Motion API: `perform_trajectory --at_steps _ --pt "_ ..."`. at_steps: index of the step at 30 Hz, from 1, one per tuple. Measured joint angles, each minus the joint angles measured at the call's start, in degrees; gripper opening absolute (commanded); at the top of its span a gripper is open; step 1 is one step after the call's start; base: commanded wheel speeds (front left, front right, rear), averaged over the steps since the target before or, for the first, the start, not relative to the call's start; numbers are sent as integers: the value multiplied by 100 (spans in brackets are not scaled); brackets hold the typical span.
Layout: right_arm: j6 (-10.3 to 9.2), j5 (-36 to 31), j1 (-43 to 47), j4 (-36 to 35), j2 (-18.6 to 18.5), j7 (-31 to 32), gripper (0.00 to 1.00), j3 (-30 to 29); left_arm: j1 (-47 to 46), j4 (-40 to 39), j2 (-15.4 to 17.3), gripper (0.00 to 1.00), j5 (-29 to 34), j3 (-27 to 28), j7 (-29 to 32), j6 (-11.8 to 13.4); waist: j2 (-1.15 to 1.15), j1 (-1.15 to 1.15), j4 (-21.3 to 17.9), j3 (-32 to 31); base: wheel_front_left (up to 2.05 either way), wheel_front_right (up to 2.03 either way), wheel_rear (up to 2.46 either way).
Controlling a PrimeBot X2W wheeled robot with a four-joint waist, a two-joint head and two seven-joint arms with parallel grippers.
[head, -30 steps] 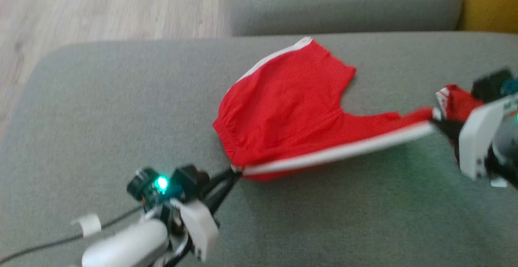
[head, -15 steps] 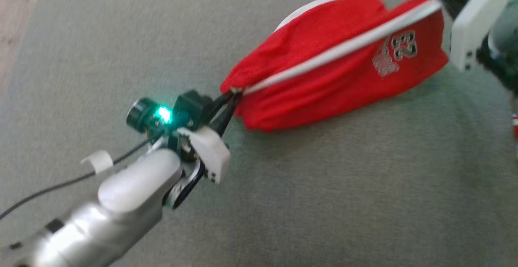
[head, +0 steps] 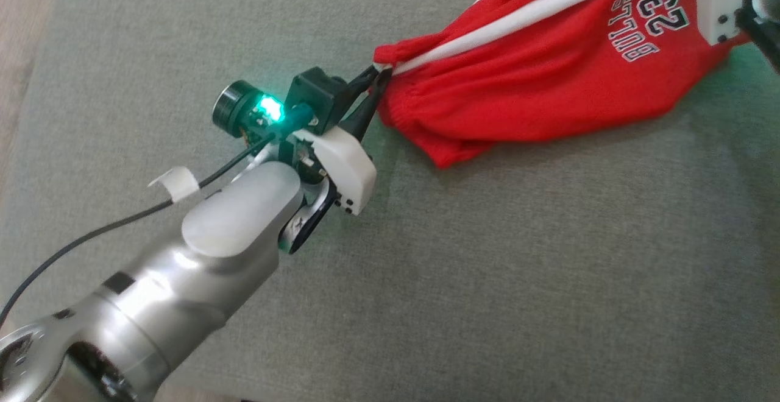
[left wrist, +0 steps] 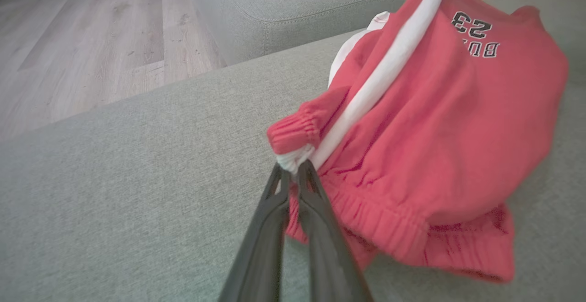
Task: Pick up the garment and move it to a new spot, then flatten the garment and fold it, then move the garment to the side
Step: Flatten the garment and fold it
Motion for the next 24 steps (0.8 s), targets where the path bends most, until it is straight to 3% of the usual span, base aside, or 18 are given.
perform_trajectory --at_steps 12,13,14,17,18,24 --pt "0 -101 -561 900 87 -904 0 275 -263 611 -452 0 0 59 -303 -143 0 -1 287 328 0 0 0" --pt "0 -104 -609 961 87 -951 0 292 -293 658 -485 3 0 70 -345 -143 0 -1 302 355 0 0 0" --pt "0 -116 -655 1039 86 -976 0 315 -320 697 -513 26 0 75 -377 -148 0 -1 315 374 0 0 0" --pt "0 -126 -713 1236 89 -1115 0 366 -397 846 -588 52 0 77 -416 -196 0 -1 331 415 0 0 0" --pt "0 -151 -746 1310 90 -1215 100 339 -414 875 -602 100 0 78 -453 -197 0 -2 332 430 0 0 0" --pt "0 -247 -928 1713 182 -1742 100 141 -462 1111 -670 100 0 78 -559 -200 0 -1 319 418 0 0 0"
